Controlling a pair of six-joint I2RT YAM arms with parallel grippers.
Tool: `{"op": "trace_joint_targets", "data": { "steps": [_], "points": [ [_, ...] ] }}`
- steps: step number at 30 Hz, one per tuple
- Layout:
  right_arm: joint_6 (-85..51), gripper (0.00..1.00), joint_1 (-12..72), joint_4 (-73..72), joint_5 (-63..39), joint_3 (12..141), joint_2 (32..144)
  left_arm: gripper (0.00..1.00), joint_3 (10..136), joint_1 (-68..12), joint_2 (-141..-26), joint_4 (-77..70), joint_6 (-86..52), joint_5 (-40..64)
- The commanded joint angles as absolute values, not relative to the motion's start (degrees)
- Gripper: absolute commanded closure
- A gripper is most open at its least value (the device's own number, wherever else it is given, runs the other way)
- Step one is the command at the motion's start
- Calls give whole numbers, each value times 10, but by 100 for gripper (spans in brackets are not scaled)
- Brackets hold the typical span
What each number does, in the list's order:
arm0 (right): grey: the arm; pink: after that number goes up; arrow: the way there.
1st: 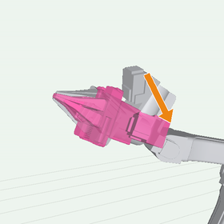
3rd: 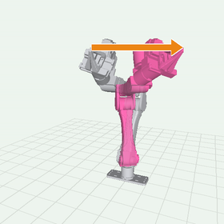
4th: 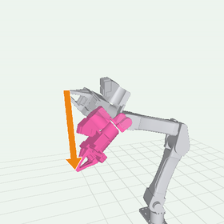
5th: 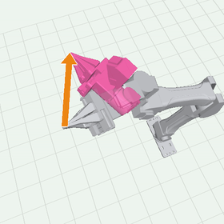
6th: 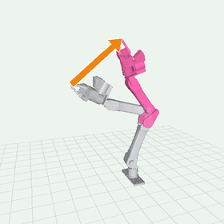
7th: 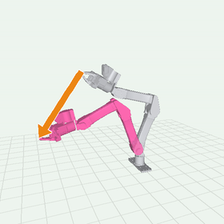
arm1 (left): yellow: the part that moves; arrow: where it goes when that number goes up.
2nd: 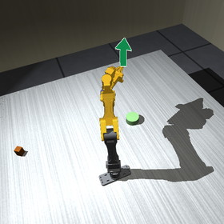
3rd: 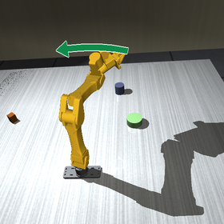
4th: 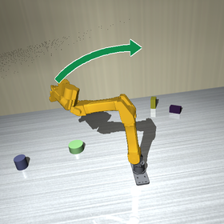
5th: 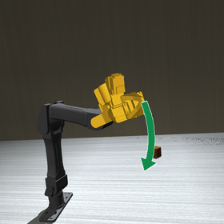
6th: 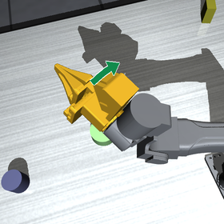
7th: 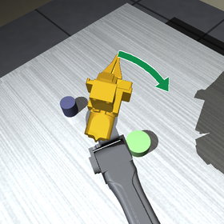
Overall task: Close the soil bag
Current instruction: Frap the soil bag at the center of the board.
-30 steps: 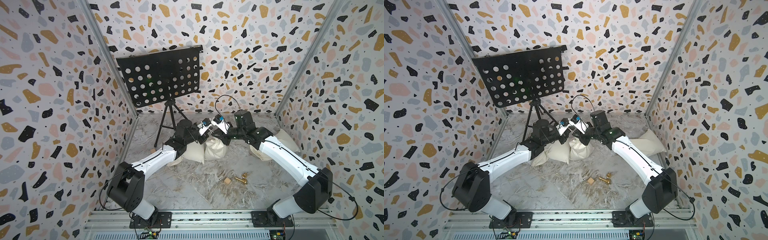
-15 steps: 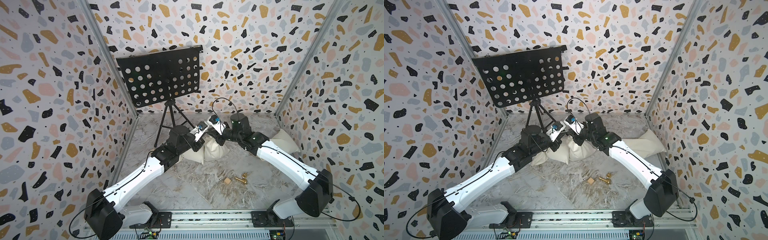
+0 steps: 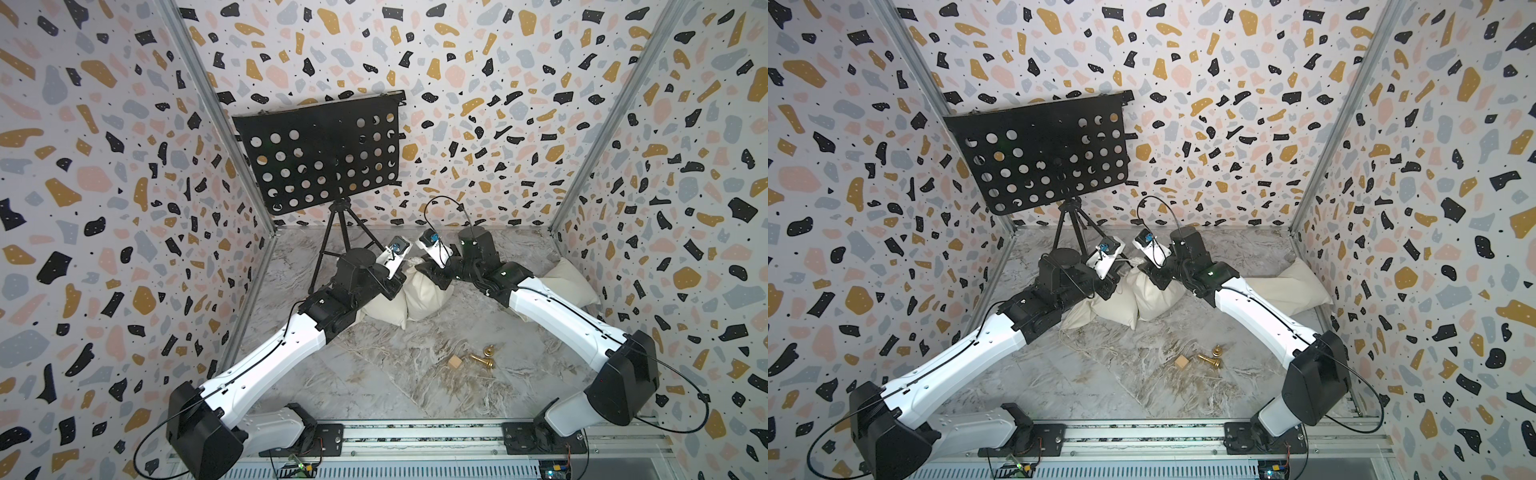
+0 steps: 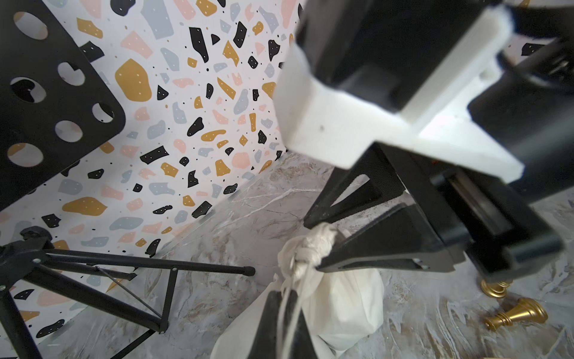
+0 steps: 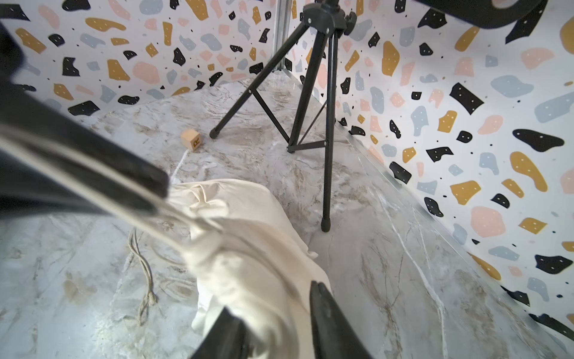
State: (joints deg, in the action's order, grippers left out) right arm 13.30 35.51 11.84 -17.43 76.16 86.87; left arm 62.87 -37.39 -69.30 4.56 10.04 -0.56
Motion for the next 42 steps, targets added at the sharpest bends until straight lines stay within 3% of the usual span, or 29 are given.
{"op": "trace_joint_targets", "data": {
  "steps": [1,12,19,28,36,39,42],
  "points": [
    [130,57,345,118,-190,748,840,100,662,-371,-655,-60,76,-11],
    [125,35,389,54,-209,760,827,100,666,-370,-682,-67,69,-1],
    [113,34,395,33,-209,762,804,100,667,-370,-681,-62,68,0],
    [114,59,396,45,-204,797,834,100,662,-370,-676,-67,68,32],
    [127,66,396,78,-239,828,854,100,652,-370,-663,-75,79,77],
    [146,81,396,109,-254,846,861,100,647,-370,-655,-74,87,86],
    [157,89,396,132,-265,860,873,100,642,-370,-647,-74,95,105]
  ]
}}
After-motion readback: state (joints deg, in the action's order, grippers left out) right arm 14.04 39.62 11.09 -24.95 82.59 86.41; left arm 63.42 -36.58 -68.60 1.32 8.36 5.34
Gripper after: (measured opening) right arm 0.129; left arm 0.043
